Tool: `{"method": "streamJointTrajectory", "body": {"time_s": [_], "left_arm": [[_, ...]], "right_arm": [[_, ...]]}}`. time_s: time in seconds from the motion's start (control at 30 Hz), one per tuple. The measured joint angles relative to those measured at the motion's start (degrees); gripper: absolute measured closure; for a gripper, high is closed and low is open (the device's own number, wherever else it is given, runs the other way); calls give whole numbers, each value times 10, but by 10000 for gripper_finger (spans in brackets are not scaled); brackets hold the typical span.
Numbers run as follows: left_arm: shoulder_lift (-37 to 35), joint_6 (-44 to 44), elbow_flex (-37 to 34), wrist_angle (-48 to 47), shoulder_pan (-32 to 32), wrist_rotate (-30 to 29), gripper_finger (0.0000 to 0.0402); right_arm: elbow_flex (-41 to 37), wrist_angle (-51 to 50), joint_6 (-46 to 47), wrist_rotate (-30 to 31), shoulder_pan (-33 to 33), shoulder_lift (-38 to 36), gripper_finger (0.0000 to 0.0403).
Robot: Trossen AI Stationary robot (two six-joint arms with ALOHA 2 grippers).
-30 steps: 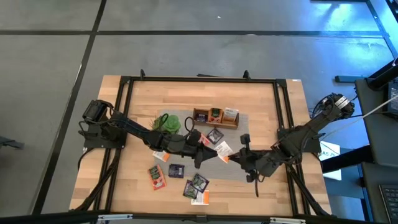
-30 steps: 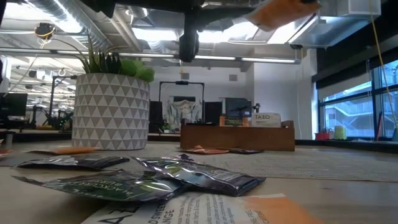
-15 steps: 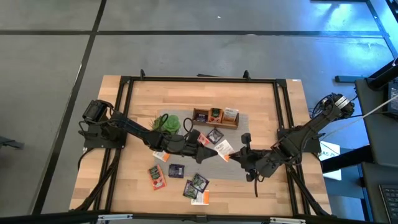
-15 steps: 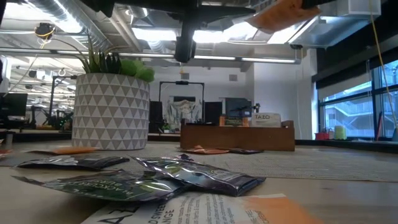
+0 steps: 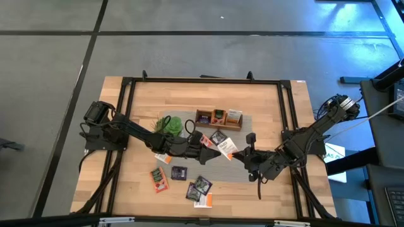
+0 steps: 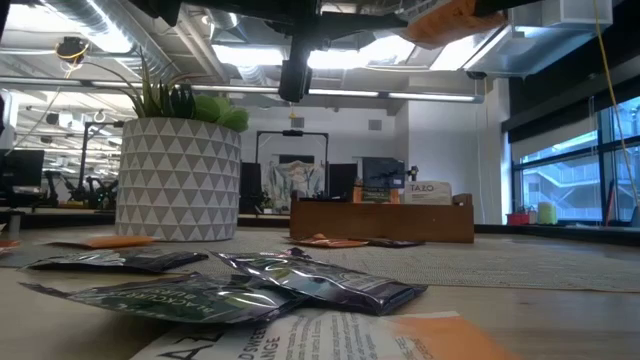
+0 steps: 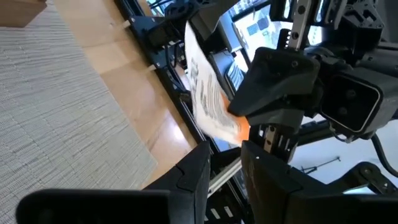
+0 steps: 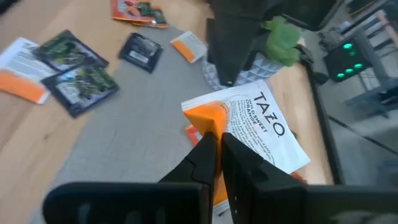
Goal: Pick & Place Tea
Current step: Put the white tea bag into the right section of the wooden organizer
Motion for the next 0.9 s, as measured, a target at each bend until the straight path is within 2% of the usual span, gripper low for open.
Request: {"method": "streamJointTrajectory", "body": {"time_s": [0.17, 0.47, 0.7, 0.9], "left_arm": [[0, 0, 0, 0, 0, 1, 313], [0, 12, 0, 0, 4, -3, 313], [0, 13, 0, 0, 4, -11, 314], [0, 41, 0, 0, 4, -10, 346]], "right_arm": [[0, 0, -1, 9, 0, 0, 375], [0, 36, -4, -35, 0, 0, 375], [0, 52, -12, -38, 0, 0, 375], [0, 54, 1, -44, 0, 0, 375]]}}
